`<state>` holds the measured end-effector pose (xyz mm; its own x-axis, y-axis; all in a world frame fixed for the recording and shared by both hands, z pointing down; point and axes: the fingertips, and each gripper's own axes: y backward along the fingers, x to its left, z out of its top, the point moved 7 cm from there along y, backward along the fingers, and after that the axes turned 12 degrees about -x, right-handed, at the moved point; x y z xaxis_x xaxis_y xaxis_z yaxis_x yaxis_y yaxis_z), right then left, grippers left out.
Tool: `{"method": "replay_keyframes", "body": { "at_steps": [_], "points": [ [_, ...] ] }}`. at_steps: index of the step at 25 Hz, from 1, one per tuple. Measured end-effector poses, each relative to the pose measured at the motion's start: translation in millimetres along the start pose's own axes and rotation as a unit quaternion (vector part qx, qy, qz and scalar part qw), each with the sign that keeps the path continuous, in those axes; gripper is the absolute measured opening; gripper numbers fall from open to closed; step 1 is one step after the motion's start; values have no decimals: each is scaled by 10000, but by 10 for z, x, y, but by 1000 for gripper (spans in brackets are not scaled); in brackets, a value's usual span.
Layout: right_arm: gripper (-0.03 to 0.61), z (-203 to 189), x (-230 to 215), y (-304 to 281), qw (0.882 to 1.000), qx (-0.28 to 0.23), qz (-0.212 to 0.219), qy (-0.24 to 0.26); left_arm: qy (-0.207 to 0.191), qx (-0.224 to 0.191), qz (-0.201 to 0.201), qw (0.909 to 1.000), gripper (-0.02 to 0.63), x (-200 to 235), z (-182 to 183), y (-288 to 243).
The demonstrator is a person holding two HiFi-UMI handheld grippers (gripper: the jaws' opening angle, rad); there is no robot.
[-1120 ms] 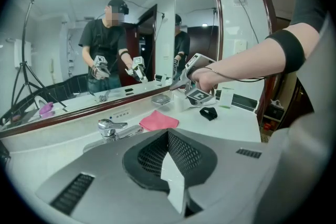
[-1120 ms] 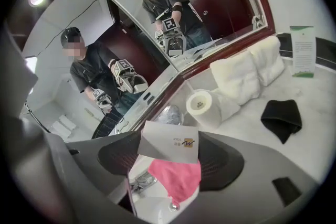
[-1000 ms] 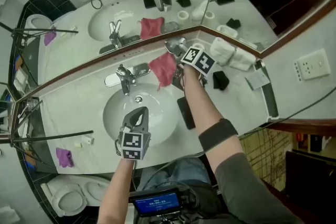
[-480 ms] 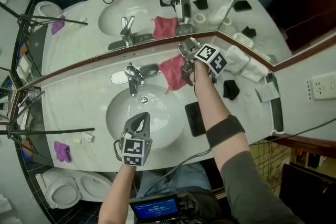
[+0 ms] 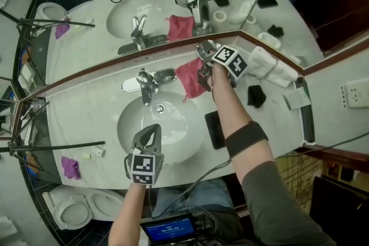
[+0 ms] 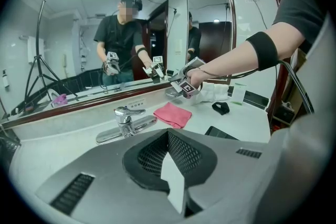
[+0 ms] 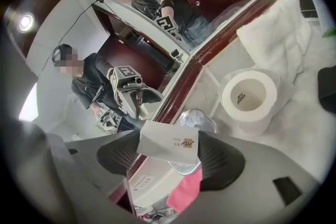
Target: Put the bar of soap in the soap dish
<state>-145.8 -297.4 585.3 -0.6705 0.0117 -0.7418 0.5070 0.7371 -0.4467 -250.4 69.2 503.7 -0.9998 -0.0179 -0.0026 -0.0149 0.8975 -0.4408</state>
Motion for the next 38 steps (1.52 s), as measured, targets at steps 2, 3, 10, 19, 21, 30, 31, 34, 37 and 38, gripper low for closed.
{"method": "replay_keyframes", "body": {
  "at_steps": [2, 3, 10, 19, 21, 30, 31, 34, 37, 38],
  "points": [
    [366, -13, -14, -22, 10000, 13, -65, -10, -4, 19, 16, 10000, 0, 17, -6, 7],
    [369, -9, -17, -31, 10000, 10, -96, 14, -6, 26, 21, 10000, 0, 21, -5, 10],
    [383, 38, -40, -19, 9996, 22, -232, 165, -38, -2, 17, 10000, 0, 13, 24, 12],
    [383, 105, -40, 112, 9995, -86, -236, 179, -78, -70, -11, 9999, 0, -12, 83, 63],
    [379, 127, -32, 179, 9995, -103, -217, 206, -86, -98, -14, 9999, 0, -14, 102, 94],
    [209, 297, 276, 837, 9957, -231, 366, 821, -131, -264, -125, 9995, 0, -20, 256, 308],
    [192, 311, 310, 939, 9940, -231, 399, 991, -133, -296, -138, 9994, 0, -14, 280, 343],
    [113, 312, 379, 1260, 9871, -155, 519, 1504, -115, -369, -204, 9990, 0, 1, 326, 453],
    [67, 301, 422, 1551, 9796, -136, 654, 1895, -126, -386, -283, 9988, 0, 19, 334, 534],
    [53, 296, 424, 1644, 9764, -147, 675, 2045, -118, -386, -308, 9987, 0, 24, 331, 563]
  ]
}}
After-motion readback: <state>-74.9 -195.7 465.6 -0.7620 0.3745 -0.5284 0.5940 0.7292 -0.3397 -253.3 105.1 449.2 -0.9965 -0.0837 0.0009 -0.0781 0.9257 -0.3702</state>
